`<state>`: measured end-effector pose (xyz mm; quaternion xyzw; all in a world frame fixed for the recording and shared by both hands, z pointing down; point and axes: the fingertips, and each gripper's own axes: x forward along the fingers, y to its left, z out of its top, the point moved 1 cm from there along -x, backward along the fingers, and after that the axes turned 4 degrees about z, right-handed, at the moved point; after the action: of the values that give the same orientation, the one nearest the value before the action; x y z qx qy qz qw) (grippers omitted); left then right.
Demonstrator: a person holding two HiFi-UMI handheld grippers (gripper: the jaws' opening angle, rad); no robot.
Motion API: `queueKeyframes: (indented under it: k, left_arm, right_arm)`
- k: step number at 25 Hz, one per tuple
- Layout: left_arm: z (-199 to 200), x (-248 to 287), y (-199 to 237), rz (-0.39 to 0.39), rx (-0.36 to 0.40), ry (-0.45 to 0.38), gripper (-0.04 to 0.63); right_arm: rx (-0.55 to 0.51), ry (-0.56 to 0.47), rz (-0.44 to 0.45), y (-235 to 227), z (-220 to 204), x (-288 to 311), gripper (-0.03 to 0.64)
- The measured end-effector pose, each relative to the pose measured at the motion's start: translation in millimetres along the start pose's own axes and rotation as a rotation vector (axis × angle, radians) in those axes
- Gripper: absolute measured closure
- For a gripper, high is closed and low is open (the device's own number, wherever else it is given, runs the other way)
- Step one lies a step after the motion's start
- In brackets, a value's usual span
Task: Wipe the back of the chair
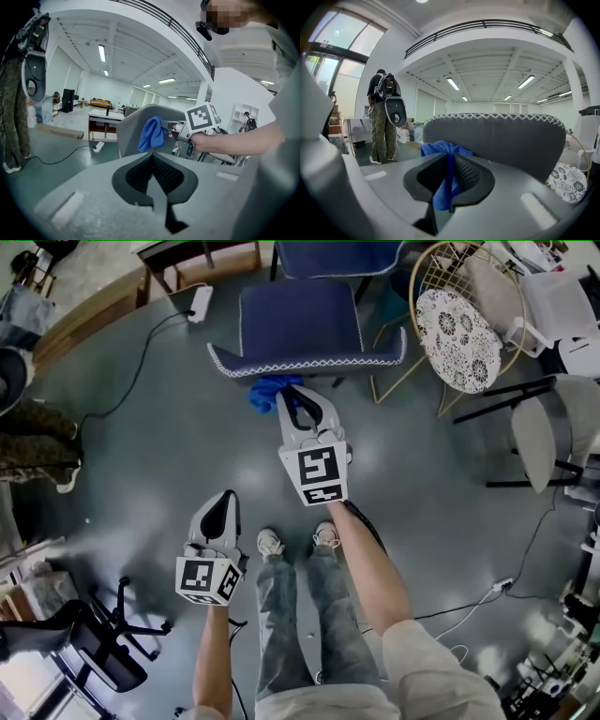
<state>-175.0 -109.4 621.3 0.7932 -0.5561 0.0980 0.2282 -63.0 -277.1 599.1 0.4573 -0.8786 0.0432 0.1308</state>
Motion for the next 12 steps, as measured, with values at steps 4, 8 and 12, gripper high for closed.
queueKeyframes:
  k: [4, 8, 12]
  left_arm:
    - [1.0, 11.1, -21.8, -0.025, 0.015, -0.005, 0.597]
    - [-0.5, 20.4, -39.4, -0.039, 0.016, 0.001, 0.597]
    - [-3.9, 27.7, -54.9, -0.055, 0.025, 0.014, 0.597]
  right_arm:
    - [-0.002, -0.005, -0.036, -35.1, -4.2, -24.1, 0.575]
    - [0.005, 0.006, -0.084, -72.5, -13.4, -45.9, 0.577]
    - [0.028, 0.019, -0.134, -107.9, -25.6, -62.8, 0.577]
